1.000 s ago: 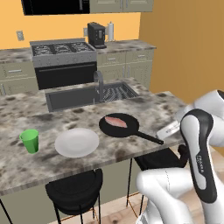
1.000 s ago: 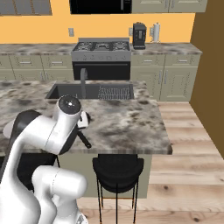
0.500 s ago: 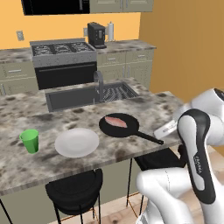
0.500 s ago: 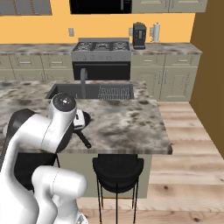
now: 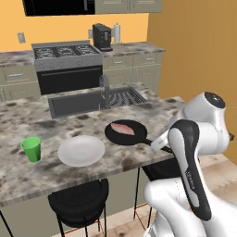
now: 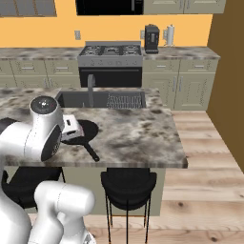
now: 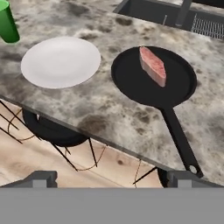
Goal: Pick up the pan with the steak in it and place it on the dining table. Then place the steak on the plate.
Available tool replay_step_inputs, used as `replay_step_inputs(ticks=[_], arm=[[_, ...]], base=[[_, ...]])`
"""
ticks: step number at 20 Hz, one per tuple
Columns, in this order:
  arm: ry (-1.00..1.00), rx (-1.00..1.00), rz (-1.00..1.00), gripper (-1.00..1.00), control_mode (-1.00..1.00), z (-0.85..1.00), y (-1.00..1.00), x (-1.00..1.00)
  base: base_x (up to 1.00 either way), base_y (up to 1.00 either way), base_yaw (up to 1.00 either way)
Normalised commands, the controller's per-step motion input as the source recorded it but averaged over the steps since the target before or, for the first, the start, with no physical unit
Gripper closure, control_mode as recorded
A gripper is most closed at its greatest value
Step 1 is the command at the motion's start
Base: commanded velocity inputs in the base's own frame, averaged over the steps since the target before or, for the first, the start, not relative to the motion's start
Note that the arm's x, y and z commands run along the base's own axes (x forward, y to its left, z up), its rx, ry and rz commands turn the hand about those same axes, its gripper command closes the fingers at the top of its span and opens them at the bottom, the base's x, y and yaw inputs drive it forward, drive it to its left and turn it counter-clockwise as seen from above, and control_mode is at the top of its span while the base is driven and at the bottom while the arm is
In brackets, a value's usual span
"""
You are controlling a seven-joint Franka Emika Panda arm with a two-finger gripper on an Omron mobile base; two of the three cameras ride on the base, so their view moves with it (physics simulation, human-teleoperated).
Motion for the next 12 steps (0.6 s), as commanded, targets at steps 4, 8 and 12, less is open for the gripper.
replay_step_inputs(ticks=[4, 8, 12], arm=[[0.0, 0.0, 0.0, -1.0, -1.0, 0.0, 0.0, 0.02], [0.0, 0.0, 0.0, -1.0, -1.0, 0.0, 0.0, 0.27], [0.01, 0.0, -0.03, -1.0, -1.0, 0.0, 0.08, 0.45]], base=[[0.0, 0.0, 0.0], [0.0, 0.0, 0.0], [0.0, 0.0, 0.0]])
